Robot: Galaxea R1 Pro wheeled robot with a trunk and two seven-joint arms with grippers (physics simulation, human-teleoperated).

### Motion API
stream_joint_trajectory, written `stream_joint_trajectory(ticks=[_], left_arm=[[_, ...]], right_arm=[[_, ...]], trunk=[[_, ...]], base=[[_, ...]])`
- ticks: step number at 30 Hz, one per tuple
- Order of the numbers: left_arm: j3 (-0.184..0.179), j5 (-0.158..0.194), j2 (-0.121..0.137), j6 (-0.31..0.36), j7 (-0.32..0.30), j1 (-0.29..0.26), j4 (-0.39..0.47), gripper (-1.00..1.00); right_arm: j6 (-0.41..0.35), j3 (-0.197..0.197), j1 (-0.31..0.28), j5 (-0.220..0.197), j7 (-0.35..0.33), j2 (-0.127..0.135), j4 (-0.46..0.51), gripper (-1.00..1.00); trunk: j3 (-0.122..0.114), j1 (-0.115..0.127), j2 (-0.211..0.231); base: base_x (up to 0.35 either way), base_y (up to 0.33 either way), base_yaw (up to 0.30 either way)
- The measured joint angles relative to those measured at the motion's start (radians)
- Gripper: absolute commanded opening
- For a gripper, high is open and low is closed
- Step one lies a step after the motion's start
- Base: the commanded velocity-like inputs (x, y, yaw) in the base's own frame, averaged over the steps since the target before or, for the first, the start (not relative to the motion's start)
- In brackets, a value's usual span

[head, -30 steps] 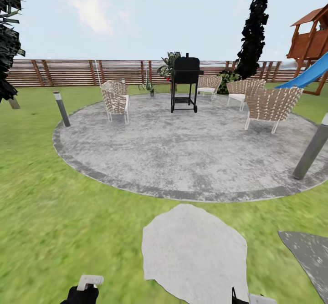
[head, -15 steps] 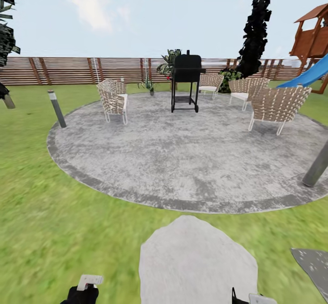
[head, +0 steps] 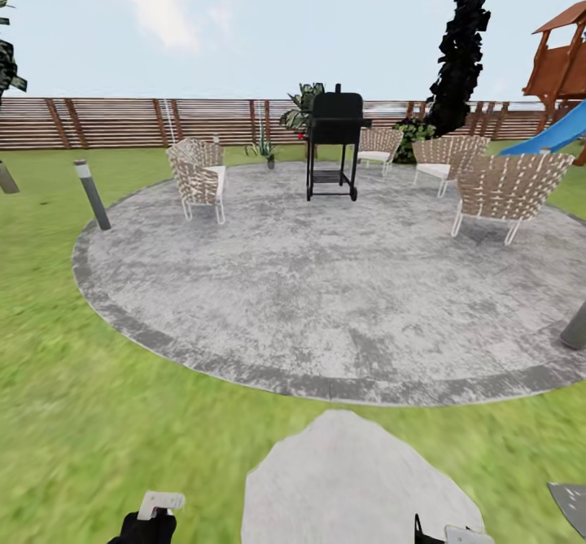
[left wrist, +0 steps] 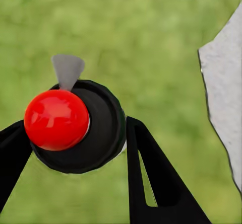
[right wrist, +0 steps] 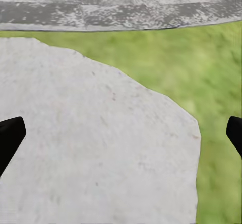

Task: Pick up the pesticide atomizer in the garden and spray insectifuge to fully cover both potted plants in the garden.

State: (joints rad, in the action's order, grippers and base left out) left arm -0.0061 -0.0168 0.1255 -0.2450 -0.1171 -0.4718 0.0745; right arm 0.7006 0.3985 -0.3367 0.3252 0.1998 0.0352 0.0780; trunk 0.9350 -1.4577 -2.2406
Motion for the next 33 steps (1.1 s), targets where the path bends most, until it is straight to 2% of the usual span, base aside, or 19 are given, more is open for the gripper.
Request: stream_joint_trajectory(ticks=[33], left_arm=[[0.000, 0.000, 0.000, 0.000, 0.000, 0.000, 0.000, -1.00]], right_arm=[[0.000, 0.000, 0.000, 0.000, 0.002, 0.003, 0.000, 1.00]], trunk=[[0.000, 0.000, 0.000]], base=[[0.339, 0.000, 0.000]])
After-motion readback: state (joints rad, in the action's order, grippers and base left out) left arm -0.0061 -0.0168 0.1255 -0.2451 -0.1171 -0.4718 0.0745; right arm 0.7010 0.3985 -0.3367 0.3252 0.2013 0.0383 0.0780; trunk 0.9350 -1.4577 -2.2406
